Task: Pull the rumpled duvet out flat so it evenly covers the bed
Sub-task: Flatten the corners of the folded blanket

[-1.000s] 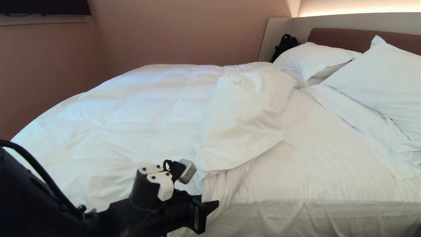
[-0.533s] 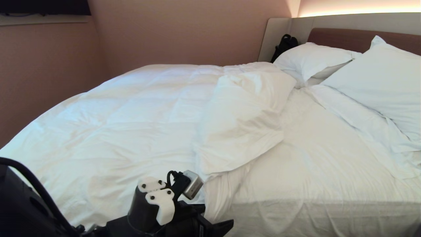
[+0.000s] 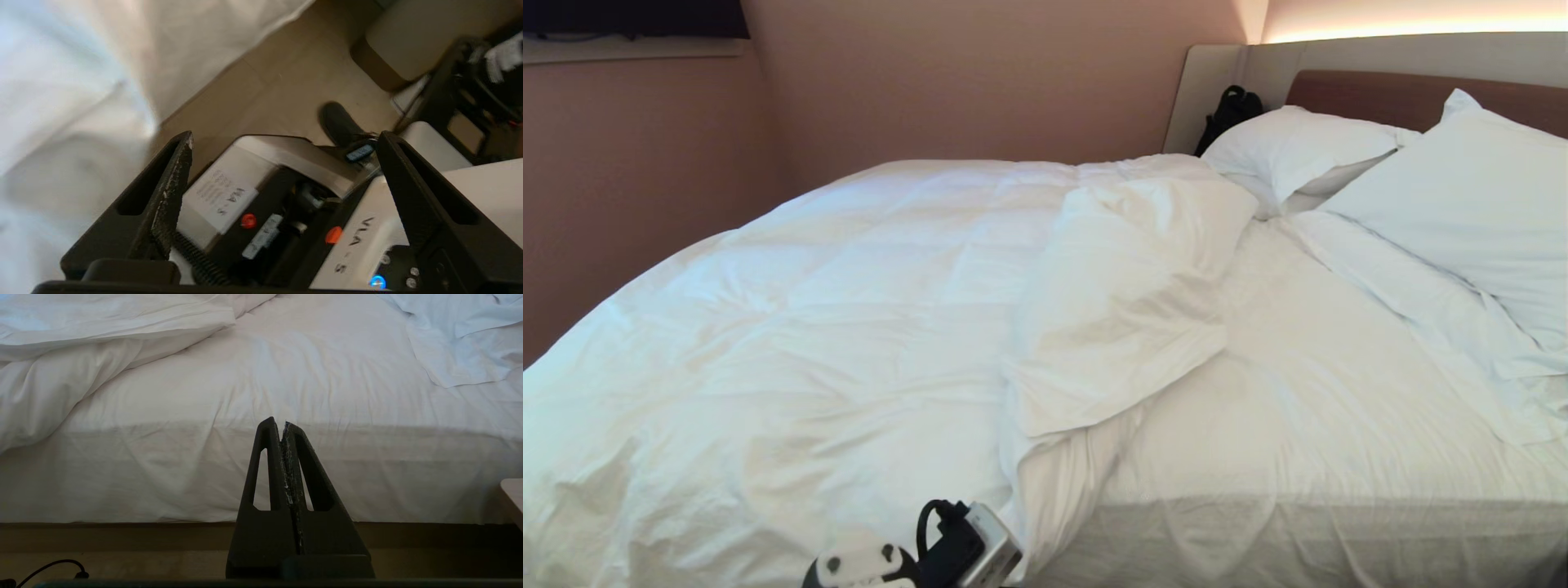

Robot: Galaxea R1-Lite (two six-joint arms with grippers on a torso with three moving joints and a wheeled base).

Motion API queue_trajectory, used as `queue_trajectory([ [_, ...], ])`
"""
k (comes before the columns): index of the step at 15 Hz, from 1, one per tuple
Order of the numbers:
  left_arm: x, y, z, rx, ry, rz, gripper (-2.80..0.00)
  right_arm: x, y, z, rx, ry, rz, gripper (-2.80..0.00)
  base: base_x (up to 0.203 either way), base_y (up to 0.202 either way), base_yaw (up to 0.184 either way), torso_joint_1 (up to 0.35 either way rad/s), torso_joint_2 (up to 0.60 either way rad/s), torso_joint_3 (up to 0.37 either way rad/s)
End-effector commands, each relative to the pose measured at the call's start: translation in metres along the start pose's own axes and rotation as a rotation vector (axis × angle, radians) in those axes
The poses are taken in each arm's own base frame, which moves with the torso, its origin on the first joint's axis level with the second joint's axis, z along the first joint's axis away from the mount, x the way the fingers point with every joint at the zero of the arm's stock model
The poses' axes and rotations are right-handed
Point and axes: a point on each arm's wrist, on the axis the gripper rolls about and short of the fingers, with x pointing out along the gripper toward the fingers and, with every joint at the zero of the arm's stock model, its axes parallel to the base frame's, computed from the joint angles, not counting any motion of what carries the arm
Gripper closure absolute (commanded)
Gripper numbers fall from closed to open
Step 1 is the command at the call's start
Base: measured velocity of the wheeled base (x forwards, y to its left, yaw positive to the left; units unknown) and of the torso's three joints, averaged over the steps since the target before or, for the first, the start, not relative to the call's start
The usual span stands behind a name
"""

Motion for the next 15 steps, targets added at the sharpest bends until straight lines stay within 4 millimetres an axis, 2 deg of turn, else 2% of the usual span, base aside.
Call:
queue_trajectory([
  [1,-0.017,-0.004,0.004,0.008,-0.074,0.055,-2.8,0.0,0.0,0.0,0.0,-0.001,0.0,0.0,0.0,0.0,0.0,0.0,0.0,0.0],
  [5,-0.05,-0.01,0.036,0.056,-0.331,0.203,-2.8,0.0,0.0,0.0,0.0,0.001,0.0,0.0,0.0,0.0,0.0,0.0,0.0,0.0],
  [7,-0.069,-0.007,0.063,0.141,-0.459,0.361,-2.8,0.0,0.0,0.0,-0.001,0.001,0.0,0.0,0.0,0.0,0.0,0.0,0.0,0.0],
  [8,-0.073,-0.004,0.069,0.168,-0.468,0.436,-2.8,0.0,0.0,0.0,-0.001,0.001,0.0,0.0,0.0,0.0,0.0,0.0,0.0,0.0],
  [9,-0.075,-0.003,0.073,0.165,-0.473,0.459,-1.11,0.0,0.0,0.0,-0.001,0.001,0.0,0.0,0.0,0.0,0.0,0.0,0.0,0.0],
  [10,-0.079,-0.003,0.087,0.16,-0.505,0.482,0.0,0.0,0.0,0.0,0.0,0.001,0.0,0.0,0.0,0.0,0.0,0.0,0.0,0.0],
  [12,-0.091,-0.001,0.121,0.143,-0.572,0.539,0.0,0.0,0.0,0.0,0.0,0.001,0.0,0.0,0.0,0.0,0.0,0.0,0.0,0.0],
  [13,-0.097,0.006,0.132,0.129,-0.573,0.587,0.0,0.0,0.0,0.0,0.0,0.001,0.0,0.0,0.0,0.0,0.0,0.0,0.0,0.0],
  [15,-0.108,0.025,0.137,0.1,-0.578,0.693,0.0,0.0,0.0,0.0,0.0,0.0,0.0,0.0,0.0,0.0,0.0,0.0,0.0,0.0],
])
